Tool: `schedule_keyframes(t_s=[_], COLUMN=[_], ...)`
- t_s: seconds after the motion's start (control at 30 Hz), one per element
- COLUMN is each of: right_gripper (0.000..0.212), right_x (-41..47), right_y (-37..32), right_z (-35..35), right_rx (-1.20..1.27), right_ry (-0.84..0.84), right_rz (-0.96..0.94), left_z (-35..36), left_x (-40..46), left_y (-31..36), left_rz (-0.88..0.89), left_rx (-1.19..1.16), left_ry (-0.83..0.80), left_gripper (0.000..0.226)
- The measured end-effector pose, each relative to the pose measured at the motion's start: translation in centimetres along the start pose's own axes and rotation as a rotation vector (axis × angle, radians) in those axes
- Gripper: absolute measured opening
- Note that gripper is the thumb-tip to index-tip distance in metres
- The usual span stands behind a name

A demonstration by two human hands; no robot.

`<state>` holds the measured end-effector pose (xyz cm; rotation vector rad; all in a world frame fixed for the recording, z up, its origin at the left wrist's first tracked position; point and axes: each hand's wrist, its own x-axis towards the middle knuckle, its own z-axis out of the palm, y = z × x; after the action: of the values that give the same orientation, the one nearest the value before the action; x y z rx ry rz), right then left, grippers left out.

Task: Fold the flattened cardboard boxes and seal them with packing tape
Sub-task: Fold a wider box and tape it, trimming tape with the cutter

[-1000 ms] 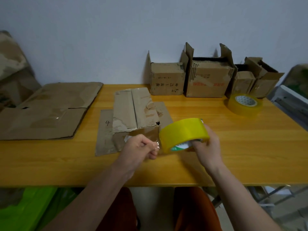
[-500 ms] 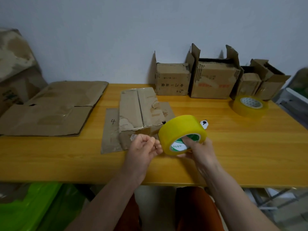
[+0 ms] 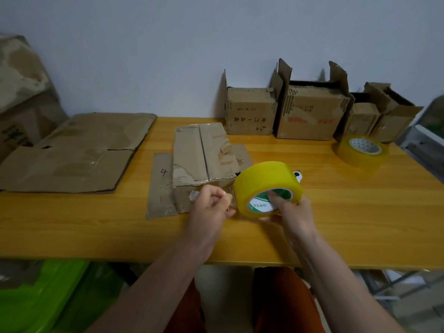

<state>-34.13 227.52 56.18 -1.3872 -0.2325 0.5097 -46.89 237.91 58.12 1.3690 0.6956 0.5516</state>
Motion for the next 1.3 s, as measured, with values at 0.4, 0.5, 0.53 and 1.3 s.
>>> schedule_keyframes(t_s=[0.4, 0.5, 0.53, 1.3], right_gripper=[0.021, 0.024, 0.033, 0.044], right_x=[0.8, 1.4, 1.7, 0.2], right_y=[0.8, 0.9, 1.0, -1.0], right_z=[-0.8, -1.3, -1.7, -1.5], right_rx=[-0.003, -0.102, -0.152, -0.452], right_ry=[0.056, 0.085, 0.095, 0.087], right_rz=[0.003, -0.076, -0.152, -0.662], left_z=[-0.3, -0.1, -0.3, -2.4], left_x=[-0.1, -0.3, -0.3, 0.2], left_y=[-0.5, -0.6, -0.5, -0.1], left_rz=[-0.052, -0.067, -0.077, -0.294], left_rx=[-0.041, 0.017, 0.015, -0.378], left_ry=[-0.050, -0.037, -0.042, 0.044], left_gripper=[0.016, 0.014, 0.014, 0.011])
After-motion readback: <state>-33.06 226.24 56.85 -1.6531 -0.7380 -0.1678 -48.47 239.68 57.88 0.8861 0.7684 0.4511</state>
